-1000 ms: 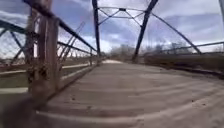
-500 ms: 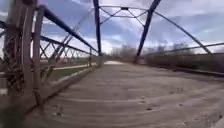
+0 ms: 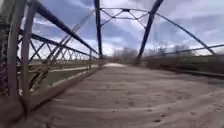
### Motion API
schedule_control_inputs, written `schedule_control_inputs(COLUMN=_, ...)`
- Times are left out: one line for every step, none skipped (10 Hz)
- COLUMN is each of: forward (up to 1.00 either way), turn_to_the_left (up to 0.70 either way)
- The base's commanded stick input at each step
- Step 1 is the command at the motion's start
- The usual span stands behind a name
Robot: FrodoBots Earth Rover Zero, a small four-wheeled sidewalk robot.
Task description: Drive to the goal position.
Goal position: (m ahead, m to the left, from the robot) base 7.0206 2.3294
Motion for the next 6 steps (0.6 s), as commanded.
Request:
schedule_control_inputs(forward=1.00, turn_to_the_left=0.01)
schedule_control_inputs(forward=1.00, turn_to_the_left=0.01)
schedule_control_inputs(forward=1.00, turn_to_the_left=0.01)
schedule_control_inputs(forward=1.00, turn_to_the_left=0.01)
schedule_control_inputs(forward=1.00, turn_to_the_left=0.01)
schedule_control_inputs(forward=1.00, turn_to_the_left=0.01)
